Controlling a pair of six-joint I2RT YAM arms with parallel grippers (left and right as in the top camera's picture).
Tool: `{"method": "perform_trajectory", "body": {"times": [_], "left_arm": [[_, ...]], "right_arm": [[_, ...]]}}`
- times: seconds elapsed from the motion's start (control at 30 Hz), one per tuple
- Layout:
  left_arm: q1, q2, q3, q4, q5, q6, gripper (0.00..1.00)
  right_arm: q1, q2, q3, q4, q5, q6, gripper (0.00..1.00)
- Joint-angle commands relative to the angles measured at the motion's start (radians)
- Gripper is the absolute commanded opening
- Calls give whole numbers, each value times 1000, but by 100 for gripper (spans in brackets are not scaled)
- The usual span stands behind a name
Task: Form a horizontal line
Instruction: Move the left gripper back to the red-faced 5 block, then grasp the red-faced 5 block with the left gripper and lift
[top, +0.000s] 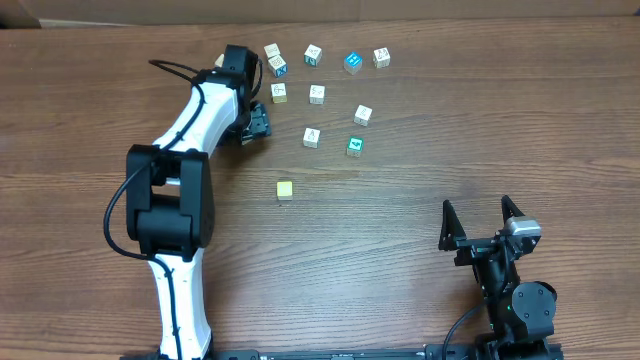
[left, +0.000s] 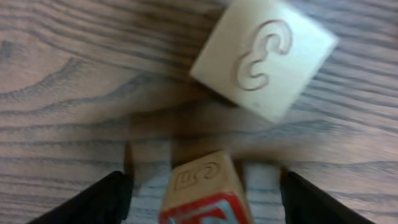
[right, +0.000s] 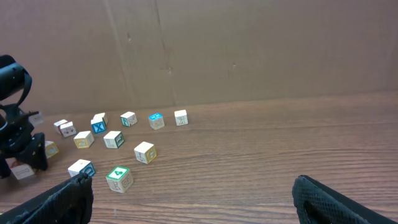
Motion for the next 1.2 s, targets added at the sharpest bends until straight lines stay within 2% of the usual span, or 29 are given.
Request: {"method": "perform_trajectory", "body": {"times": [0.0, 0.17, 0.3, 0.4, 0.83, 0.93, 1.17], "left_arm": [[12, 16, 19, -4, -17, 20, 68], [12, 16, 19, 11, -11, 15, 63], [12, 16, 19, 16, 62, -23, 58], [12, 14, 21, 27, 73, -30, 50], [35, 8, 52, 15, 74, -52, 49], [44, 7, 55, 15, 119, -51, 48], [57, 7, 55, 22, 173, -51, 42]], "right_arm": [[5, -10, -11, 3, 10, -5, 100], [5, -10, -11, 3, 10, -5, 100], [5, -10, -11, 3, 10, -4, 100], [5, -10, -11, 3, 10, -5, 100], [5, -10, -11, 3, 10, -5, 100], [5, -10, -11, 3, 10, -5, 100], [5, -10, -11, 3, 10, -4, 100]]}}
